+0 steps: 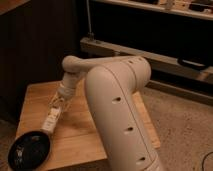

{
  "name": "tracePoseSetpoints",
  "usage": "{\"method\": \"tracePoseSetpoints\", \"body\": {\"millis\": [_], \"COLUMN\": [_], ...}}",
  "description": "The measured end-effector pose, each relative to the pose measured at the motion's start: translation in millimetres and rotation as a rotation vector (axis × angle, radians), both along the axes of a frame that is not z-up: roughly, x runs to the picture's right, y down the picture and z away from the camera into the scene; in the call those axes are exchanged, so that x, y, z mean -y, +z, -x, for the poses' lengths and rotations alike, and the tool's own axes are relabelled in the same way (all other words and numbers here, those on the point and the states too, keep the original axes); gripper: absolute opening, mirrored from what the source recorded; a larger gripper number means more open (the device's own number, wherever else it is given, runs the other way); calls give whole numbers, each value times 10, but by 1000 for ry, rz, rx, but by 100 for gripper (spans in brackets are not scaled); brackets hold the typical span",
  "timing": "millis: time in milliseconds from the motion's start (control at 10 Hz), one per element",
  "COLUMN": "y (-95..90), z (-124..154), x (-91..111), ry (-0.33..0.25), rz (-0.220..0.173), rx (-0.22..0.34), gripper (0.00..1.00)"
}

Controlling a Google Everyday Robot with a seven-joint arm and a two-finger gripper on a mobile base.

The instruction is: Place the bottle in the ceramic bowl

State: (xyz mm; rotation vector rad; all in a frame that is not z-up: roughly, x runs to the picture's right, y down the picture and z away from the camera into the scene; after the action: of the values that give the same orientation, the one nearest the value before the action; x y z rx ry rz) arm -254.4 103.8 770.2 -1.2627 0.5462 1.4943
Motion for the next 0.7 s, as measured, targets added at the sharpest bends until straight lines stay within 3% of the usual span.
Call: {"method": "tracePoseSetpoints", "body": {"millis": [200, 700], "y": [-159, -502], "z": [91, 438], "x": [-91, -345], "ry": [-19, -79], "rz": [-5, 10], "rx": [37, 210], "gripper": [0, 0]}}
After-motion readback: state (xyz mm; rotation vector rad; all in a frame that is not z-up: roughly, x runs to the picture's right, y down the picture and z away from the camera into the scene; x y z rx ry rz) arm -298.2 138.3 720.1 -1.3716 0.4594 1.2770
